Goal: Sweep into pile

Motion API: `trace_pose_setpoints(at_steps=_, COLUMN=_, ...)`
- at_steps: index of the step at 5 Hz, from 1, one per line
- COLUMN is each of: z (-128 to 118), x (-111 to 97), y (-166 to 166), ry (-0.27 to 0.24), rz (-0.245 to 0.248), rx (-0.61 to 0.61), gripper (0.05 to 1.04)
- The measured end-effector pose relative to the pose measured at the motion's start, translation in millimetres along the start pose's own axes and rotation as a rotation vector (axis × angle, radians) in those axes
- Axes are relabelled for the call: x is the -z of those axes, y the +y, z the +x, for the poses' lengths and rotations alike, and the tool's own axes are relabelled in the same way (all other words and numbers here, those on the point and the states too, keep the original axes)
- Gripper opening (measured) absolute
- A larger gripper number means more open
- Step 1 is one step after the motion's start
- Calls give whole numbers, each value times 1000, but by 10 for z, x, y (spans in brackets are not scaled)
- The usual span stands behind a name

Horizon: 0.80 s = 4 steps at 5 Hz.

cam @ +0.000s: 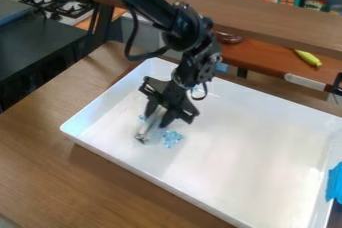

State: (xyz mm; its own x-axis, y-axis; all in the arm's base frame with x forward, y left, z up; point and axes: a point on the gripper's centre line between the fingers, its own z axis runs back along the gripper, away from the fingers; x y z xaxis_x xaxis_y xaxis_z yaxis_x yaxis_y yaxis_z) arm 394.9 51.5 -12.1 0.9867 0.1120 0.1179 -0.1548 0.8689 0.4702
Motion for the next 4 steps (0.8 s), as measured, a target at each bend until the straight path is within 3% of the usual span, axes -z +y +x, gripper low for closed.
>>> trace_pose_setpoints(at_steps=1, z=49, x=-2, y=13, ry=-30, rz=-14, rx=-11, gripper=387)
trace_pose_setpoints(at_steps=2, z=-102, x=-339, y=-4, ry=-36, rz=-169, rx=5, gripper=387)
trace_pose_setpoints(at_steps=3, z=-65, x=-768, y=21, ry=-93, rz=-287, rx=-8, gripper=387)
trace_pose_setpoints(at_steps=4, z=-100, x=-981, y=-103, ry=-103, rz=-346, rx=13, gripper=387)
